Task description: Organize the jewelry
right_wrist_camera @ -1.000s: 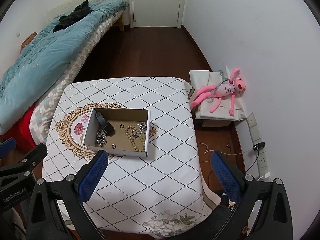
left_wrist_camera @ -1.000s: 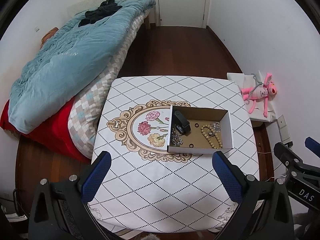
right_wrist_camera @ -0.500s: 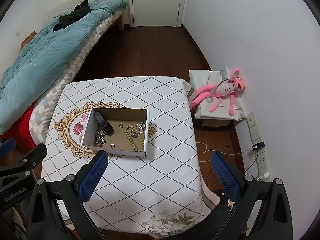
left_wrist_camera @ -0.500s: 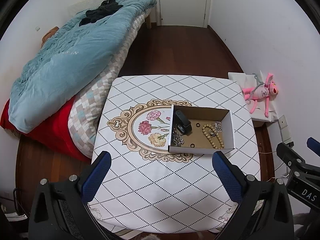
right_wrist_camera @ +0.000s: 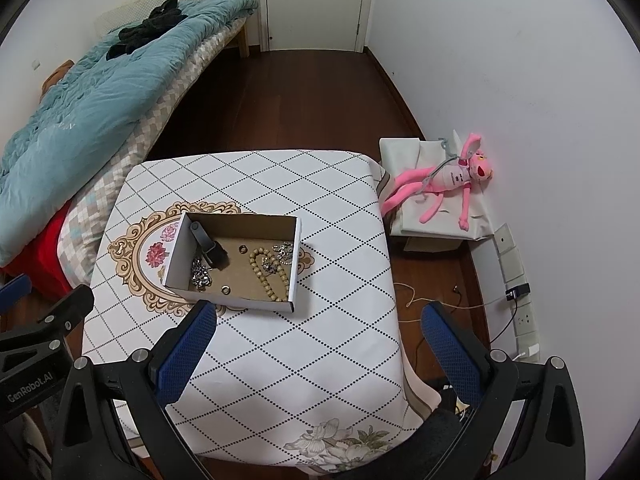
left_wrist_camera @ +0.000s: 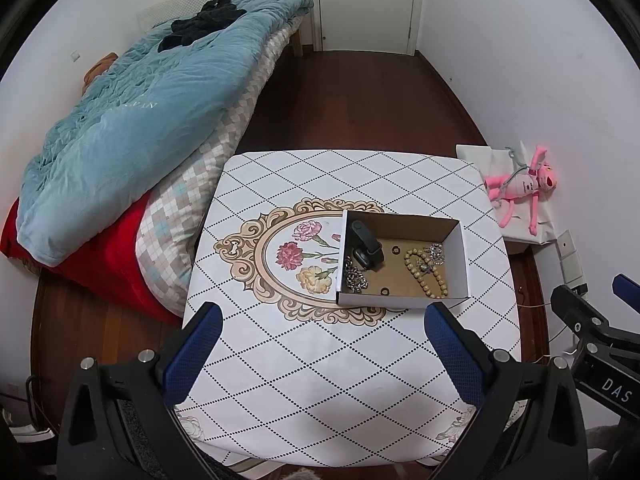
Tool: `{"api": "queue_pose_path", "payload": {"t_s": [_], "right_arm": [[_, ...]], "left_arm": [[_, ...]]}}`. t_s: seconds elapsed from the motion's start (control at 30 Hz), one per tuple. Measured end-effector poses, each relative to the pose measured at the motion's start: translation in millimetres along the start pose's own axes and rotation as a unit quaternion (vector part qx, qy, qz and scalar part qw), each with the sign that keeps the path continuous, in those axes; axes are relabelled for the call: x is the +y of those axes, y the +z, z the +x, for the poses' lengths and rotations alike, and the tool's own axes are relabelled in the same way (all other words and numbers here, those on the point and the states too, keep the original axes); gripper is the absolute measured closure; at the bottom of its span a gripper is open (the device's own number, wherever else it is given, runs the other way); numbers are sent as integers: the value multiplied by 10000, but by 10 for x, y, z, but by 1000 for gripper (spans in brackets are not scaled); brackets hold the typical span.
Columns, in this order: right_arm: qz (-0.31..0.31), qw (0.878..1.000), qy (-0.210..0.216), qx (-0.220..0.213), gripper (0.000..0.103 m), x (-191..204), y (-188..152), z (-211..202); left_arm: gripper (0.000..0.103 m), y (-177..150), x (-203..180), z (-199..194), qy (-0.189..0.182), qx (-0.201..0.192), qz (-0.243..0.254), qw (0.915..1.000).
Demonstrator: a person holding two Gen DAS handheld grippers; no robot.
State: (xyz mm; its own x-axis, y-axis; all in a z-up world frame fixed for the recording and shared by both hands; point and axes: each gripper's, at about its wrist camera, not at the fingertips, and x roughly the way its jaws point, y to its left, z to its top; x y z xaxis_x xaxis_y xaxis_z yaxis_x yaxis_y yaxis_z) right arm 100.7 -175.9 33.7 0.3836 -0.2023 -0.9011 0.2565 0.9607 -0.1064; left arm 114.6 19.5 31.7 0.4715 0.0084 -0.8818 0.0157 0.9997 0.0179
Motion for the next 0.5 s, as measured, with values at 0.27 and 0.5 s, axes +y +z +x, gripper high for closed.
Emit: {"api": "queue_pose_path", "payload": {"t_s": [0.27,0.5], "right_arm": [[-2,10000,9,13,0,-5,4,5],[2,10000,5,11,0,4,4,7]], "left_arm": [[0,3,1,5,0,-14,0,10000],[0,1,14,28,11,-1,-5,10000]]}}
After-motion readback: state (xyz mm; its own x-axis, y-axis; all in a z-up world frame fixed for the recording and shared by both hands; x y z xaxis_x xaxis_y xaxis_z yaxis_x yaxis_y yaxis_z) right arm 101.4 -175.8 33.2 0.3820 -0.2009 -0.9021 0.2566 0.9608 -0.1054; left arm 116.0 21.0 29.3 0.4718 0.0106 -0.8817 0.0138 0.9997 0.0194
